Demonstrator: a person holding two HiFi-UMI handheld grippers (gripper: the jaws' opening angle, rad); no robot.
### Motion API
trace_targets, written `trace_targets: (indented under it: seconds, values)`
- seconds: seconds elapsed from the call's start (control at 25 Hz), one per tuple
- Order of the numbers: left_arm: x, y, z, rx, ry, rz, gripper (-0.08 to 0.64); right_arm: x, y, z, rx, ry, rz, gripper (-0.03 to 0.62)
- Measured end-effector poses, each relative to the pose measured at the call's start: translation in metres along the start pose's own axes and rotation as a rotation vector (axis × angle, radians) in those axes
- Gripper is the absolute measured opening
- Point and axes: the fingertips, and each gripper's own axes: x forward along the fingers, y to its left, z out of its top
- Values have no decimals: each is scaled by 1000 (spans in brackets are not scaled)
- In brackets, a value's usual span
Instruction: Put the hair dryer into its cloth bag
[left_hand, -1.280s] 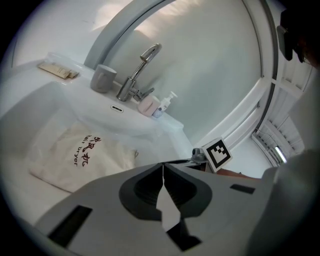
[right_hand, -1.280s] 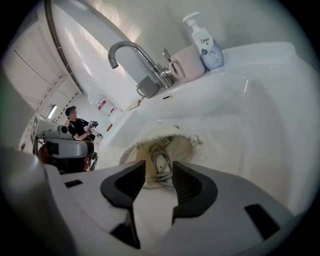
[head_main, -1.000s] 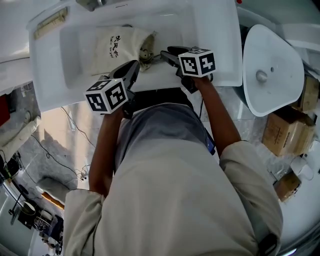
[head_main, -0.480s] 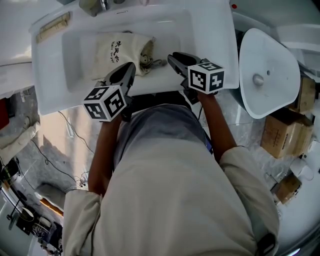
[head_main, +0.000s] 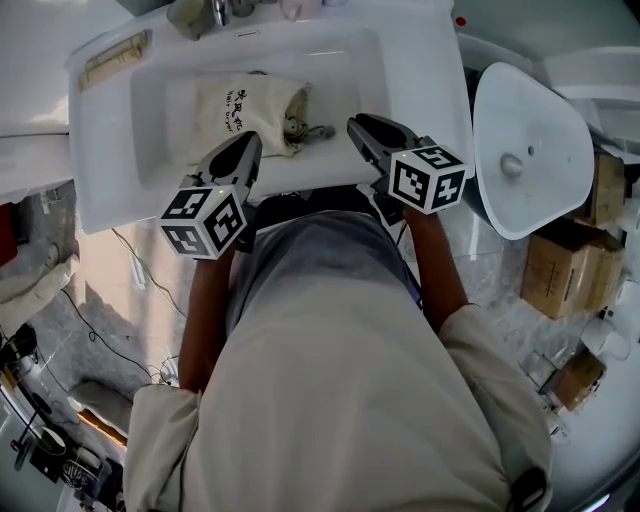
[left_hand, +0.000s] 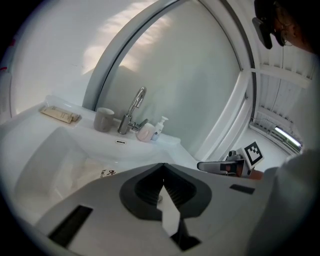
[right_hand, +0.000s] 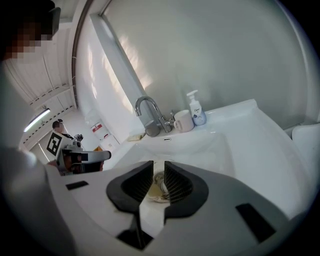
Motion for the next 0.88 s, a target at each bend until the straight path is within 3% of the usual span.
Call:
trace_targets:
  seconds: [0.16, 0.56, 0.88]
  values:
    - [-16, -3, 5, 38, -34, -8, 8, -16, 11, 4, -5, -45, -12, 61]
    - [-48, -9, 36, 24, -120, 17, 8, -47, 36, 23, -74, -119, -49, 41]
    - [-55, -15, 50, 64, -126, 39, 8, -63, 41, 46, -117, -158, -104, 9]
